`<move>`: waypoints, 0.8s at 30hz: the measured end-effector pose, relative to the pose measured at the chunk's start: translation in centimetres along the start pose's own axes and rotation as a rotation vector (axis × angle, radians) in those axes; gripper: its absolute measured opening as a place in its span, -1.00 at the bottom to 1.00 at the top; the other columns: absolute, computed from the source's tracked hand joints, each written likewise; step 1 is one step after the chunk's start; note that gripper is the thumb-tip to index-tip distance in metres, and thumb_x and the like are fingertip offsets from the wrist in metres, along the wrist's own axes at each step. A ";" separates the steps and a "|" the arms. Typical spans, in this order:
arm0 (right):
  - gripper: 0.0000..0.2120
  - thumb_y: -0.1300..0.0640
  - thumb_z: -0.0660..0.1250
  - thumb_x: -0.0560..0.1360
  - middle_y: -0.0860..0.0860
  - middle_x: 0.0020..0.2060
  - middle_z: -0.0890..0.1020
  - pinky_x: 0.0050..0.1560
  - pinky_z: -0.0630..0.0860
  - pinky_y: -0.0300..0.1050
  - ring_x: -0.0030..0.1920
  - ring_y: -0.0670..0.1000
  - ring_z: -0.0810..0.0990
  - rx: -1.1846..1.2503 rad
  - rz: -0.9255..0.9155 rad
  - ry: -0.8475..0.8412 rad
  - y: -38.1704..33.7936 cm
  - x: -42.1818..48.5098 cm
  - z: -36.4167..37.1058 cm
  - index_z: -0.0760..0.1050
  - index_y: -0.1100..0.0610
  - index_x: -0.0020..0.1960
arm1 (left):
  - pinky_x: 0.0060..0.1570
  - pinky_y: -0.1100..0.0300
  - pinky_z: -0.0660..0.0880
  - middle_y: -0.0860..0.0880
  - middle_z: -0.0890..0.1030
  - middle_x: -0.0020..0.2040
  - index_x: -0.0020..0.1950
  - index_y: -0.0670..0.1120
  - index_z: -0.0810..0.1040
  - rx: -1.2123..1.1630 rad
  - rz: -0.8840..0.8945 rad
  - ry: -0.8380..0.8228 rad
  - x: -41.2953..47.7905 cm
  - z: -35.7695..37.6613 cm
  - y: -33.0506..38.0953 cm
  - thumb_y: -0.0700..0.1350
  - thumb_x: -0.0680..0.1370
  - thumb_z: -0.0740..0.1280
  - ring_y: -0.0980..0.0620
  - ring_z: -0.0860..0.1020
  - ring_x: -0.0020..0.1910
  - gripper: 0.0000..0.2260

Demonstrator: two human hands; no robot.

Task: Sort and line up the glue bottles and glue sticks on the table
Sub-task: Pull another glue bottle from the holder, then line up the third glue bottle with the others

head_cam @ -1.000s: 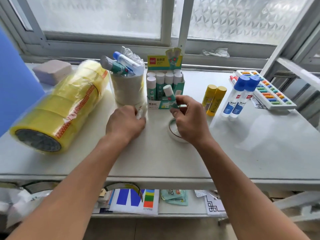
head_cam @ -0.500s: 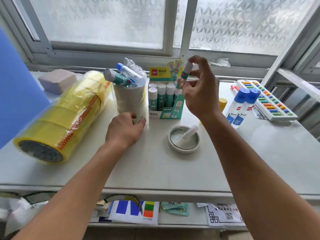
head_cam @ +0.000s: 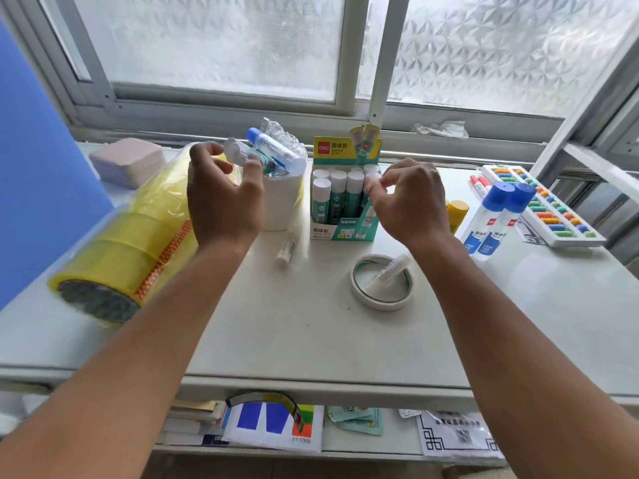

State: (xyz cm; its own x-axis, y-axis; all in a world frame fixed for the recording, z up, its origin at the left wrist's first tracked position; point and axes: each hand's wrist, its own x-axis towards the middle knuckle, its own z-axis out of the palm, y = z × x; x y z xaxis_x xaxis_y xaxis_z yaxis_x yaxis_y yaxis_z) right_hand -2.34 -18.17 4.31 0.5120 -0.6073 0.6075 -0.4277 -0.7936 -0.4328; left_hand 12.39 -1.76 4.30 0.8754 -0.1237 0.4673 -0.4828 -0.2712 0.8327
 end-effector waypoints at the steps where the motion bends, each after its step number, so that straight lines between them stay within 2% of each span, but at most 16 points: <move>1: -0.73 0.01 0.34 0.51 0.06 -0.10 0.68 0.01 0.35 -0.21 0.00 0.10 0.55 -0.022 0.017 -0.009 0.0 -0.1 0.0 0.69 0.18 -0.15 | 0.05 0.10 0.45 -0.04 0.53 -0.01 0.22 -0.11 0.41 0.010 0.007 -0.001 0.3 -0.1 0.1 0.10 0.49 0.32 0.00 0.50 -0.03 -0.60; 3: -0.71 -0.03 0.31 0.53 0.05 -0.03 0.64 -0.02 0.29 -0.22 0.09 0.10 0.48 -0.062 0.046 -0.029 0.0 -0.2 -0.1 0.68 0.16 -0.09 | 0.08 0.15 0.40 -0.09 0.54 0.07 0.28 -0.10 0.40 0.070 0.033 -0.040 1.0 -0.1 0.1 0.11 0.49 0.36 0.03 0.46 -0.01 -0.55; 6: -0.72 -0.03 0.28 0.53 0.08 0.03 0.60 0.00 0.29 -0.18 0.14 0.13 0.45 -0.079 0.056 -0.040 -0.2 -0.3 -0.2 0.65 0.15 -0.03 | 0.10 0.17 0.39 -0.12 0.55 0.17 0.32 -0.06 0.44 0.140 0.035 -0.127 1.9 -0.1 -0.1 0.13 0.49 0.39 -0.05 0.50 0.12 -0.52; 10: -0.73 0.01 0.29 0.50 0.09 0.09 0.58 0.03 0.33 -0.15 0.17 0.12 0.44 -0.050 0.022 -0.026 -1.0 -0.8 0.0 0.58 0.16 0.08 | 0.00 0.18 0.40 0.01 0.57 0.01 0.25 -0.06 0.49 0.122 0.012 -0.177 2.4 -0.1 -0.2 0.13 0.49 0.40 -0.06 0.56 0.02 -0.58; 13: -0.72 0.03 0.31 0.48 0.09 0.09 0.60 0.07 0.38 -0.11 0.15 0.11 0.45 -0.005 -0.028 -0.004 -2.6 -1.1 0.2 0.57 0.17 0.11 | 0.00 0.16 0.42 0.05 0.54 -0.03 0.22 -0.06 0.48 0.110 0.001 -0.167 2.5 -0.1 -0.2 0.11 0.49 0.40 -0.05 0.55 0.00 -0.61; 15: -0.69 0.03 0.32 0.46 0.09 0.09 0.62 0.11 0.44 -0.05 0.14 0.12 0.47 0.039 -0.085 -0.003 -4.4 -0.8 0.8 0.56 0.16 0.13 | 0.02 0.16 0.42 0.00 0.57 0.03 0.25 -0.07 0.47 0.107 -0.006 -0.160 2.3 0.1 -0.1 0.11 0.49 0.39 -0.08 0.55 0.05 -0.59; 17: -0.63 -0.01 0.33 0.46 0.09 0.09 0.63 0.13 0.46 0.01 0.15 0.14 0.48 0.059 -0.136 -0.037 -6.7 -0.2 1.7 0.54 0.14 0.19 | 0.10 0.13 0.41 -0.10 0.57 0.17 0.33 -0.08 0.41 0.106 -0.016 -0.134 1.9 0.3 0.1 0.11 0.49 0.38 -0.11 0.52 0.15 -0.51; 21: -0.55 -0.11 0.35 0.49 0.13 0.06 0.62 0.00 0.43 0.01 0.09 0.18 0.49 -0.070 -0.155 -0.155 -9.5 1.7 4.1 0.50 0.15 0.25 | 0.17 0.05 0.45 -0.17 0.46 0.29 0.37 -0.10 0.35 0.069 0.007 -0.048 0.4 0.0 0.3 0.10 0.52 0.34 -0.12 0.47 0.22 -0.49; 24: -0.70 0.03 0.39 0.50 0.14 -0.05 0.64 -0.17 0.37 -0.07 0.01 0.16 0.51 -0.128 -0.115 -0.136 -9.8 2.6 5.1 0.56 0.19 0.13 | 0.21 -0.04 0.46 -0.14 0.45 0.28 0.33 -0.11 0.37 0.051 0.065 0.012 -0.2 -0.5 0.3 0.11 0.51 0.28 -0.11 0.46 0.22 -0.53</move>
State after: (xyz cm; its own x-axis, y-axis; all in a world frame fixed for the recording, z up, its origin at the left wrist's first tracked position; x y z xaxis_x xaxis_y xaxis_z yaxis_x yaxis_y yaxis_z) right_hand 6.96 -12.17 6.78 0.6550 -0.5191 0.5491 -0.4468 -0.8521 -0.2726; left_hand 12.07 -1.31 4.57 0.8417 -0.1308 0.5238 -0.5366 -0.3109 0.7845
